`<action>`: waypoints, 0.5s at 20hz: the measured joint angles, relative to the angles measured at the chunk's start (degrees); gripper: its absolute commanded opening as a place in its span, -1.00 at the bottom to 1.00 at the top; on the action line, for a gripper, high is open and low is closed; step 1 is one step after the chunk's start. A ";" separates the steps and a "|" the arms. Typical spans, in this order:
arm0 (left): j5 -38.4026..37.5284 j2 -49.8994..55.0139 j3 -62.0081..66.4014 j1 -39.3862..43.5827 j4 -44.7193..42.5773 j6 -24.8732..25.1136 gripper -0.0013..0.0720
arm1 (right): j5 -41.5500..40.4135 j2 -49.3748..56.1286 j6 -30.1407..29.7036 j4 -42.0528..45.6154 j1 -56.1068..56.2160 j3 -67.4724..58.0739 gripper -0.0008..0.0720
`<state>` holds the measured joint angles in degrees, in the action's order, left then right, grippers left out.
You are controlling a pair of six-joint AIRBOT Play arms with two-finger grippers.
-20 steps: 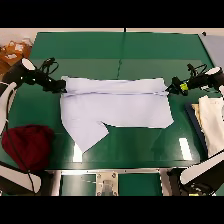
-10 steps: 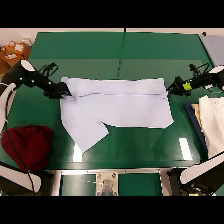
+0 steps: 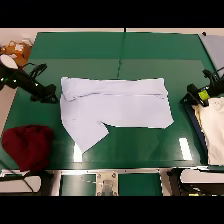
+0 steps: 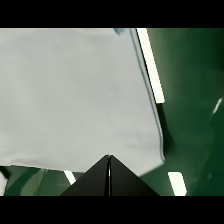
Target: Fold the shirts.
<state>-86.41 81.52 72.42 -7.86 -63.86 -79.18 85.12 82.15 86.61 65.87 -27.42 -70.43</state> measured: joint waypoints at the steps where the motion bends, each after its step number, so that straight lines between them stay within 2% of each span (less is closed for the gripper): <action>1: 1.86 -4.39 -4.87 0.00 -0.52 -0.33 -0.91 | -1.25 -4.00 1.22 1.77 -0.59 4.74 -0.94; 2: 4.00 -8.59 -9.68 -0.04 -0.70 -0.81 -0.91 | -2.56 -7.61 2.21 3.10 -1.14 9.27 -0.94; 3: 6.38 -12.79 -15.04 -0.04 -1.03 -1.62 -0.68 | -4.42 -11.30 3.17 4.00 -1.53 14.10 -0.87; 4: 8.70 -16.33 -19.74 -0.07 -0.96 -2.27 0.23 | -6.34 -14.29 3.93 4.35 -1.77 18.45 -0.56; 5: 11.47 -19.39 -24.46 -0.07 -0.35 -2.93 0.48 | -8.46 -16.98 4.42 4.39 -2.03 22.77 -0.31; 6: 13.60 -21.49 -28.52 -0.04 0.13 -3.52 0.48 | -10.34 -18.84 4.81 3.82 -2.14 26.36 -0.24; 8: 18.12 -24.06 -35.56 0.52 2.12 -4.02 0.48 | -14.53 -21.14 5.44 1.36 -2.12 32.68 -0.22; 10: 22.67 -25.42 -41.27 2.89 4.02 -4.44 0.48 | -19.04 -22.05 5.70 -1.53 -1.29 37.40 0.05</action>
<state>-63.75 56.10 31.16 -4.97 -59.83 -83.61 66.08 60.10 92.31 64.34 -28.71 -33.04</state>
